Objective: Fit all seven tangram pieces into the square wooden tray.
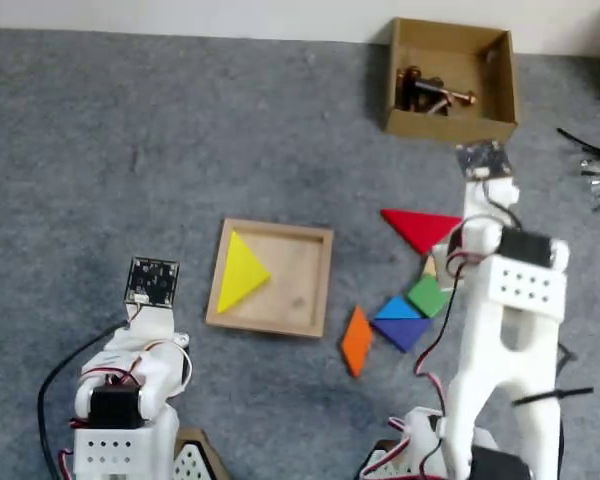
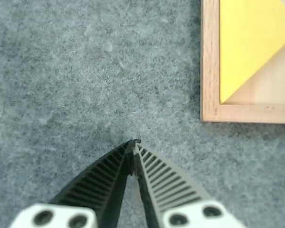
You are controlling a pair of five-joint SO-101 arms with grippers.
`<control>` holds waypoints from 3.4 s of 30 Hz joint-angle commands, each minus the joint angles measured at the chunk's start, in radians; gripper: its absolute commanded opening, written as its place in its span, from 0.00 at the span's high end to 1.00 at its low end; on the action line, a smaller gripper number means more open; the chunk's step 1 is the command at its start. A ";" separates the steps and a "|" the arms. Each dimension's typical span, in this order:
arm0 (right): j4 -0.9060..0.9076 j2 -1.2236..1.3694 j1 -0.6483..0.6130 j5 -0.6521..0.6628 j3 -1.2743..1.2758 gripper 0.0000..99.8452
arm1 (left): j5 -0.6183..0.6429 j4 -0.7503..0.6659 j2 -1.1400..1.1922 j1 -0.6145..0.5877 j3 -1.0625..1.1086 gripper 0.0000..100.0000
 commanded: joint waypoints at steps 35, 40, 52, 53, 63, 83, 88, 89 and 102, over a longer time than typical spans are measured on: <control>-0.012 0.687 -0.154 0.427 -0.598 0.65 | 0.002 0.003 -0.010 0.012 0.018 0.99; -0.010 0.762 -0.156 0.526 -0.638 0.62 | 0.002 0.003 -0.010 0.012 0.018 0.99; -0.008 0.963 -0.156 0.580 -0.797 0.62 | 0.002 0.003 -0.010 0.012 0.018 0.99; -0.008 0.980 -0.154 0.580 -0.805 0.62 | 0.002 0.003 -0.010 0.012 0.018 0.99; -0.008 1.040 -0.176 0.393 -0.816 0.62 | 0.002 0.003 -0.010 0.012 0.018 0.99; -0.008 1.046 -0.265 0.229 -0.808 0.69 | 0.002 0.003 -0.010 0.012 0.018 0.99; 0.028 1.046 -0.280 0.226 -0.806 0.70 | 0.002 0.003 -0.010 0.012 0.018 0.99; 0.056 1.046 -0.288 0.226 -0.809 0.70 | 0.002 0.003 -0.010 0.012 0.018 0.99; 0.120 1.046 -0.341 0.040 -0.806 0.70 | 0.002 0.003 -0.010 0.012 0.018 0.99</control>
